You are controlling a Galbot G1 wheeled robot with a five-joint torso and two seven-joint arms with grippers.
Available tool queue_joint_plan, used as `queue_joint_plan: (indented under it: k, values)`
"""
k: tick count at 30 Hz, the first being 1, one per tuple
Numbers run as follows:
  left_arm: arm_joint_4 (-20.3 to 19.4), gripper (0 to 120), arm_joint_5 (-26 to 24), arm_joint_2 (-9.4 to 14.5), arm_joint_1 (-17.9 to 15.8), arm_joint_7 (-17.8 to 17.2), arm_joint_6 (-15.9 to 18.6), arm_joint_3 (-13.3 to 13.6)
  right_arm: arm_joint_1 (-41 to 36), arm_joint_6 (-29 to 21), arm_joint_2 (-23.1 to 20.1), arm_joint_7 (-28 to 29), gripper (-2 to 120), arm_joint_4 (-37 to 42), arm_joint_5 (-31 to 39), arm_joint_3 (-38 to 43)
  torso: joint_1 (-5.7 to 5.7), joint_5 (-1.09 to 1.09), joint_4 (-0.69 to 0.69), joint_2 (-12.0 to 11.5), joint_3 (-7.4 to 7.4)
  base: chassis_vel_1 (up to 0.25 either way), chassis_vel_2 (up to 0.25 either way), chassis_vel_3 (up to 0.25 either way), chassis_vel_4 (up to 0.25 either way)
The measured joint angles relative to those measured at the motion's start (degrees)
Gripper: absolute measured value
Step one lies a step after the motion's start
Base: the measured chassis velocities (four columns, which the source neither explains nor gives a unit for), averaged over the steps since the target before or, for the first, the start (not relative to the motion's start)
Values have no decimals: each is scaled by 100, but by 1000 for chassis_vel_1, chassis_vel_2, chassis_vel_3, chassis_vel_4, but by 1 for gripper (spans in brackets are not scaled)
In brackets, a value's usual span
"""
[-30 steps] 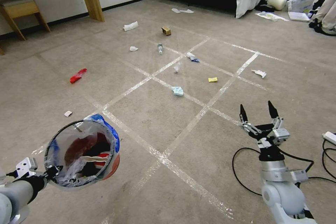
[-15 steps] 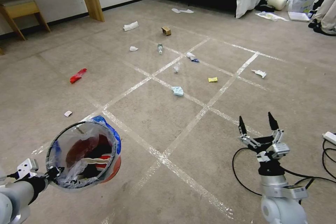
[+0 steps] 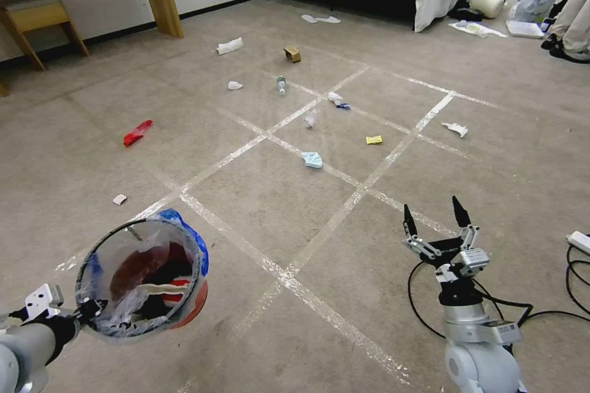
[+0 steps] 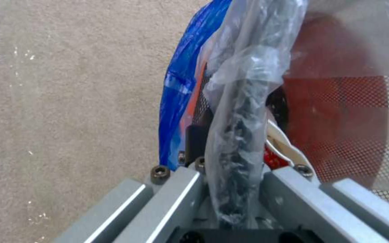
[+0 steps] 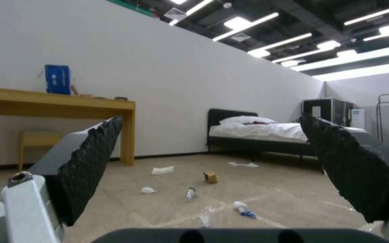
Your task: Pick up the trash bin and place the garbage on the floor into it.
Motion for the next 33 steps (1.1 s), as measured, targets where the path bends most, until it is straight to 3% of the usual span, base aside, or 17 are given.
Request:
queue_joint_plan:
  k: [33]
  values:
    - [-4, 0, 162, -237, -17, 23, -30, 130, 159, 41, -111, -90, 100, -271, 28, -261, 0, 0, -1, -1, 0, -55, 52, 53, -53]
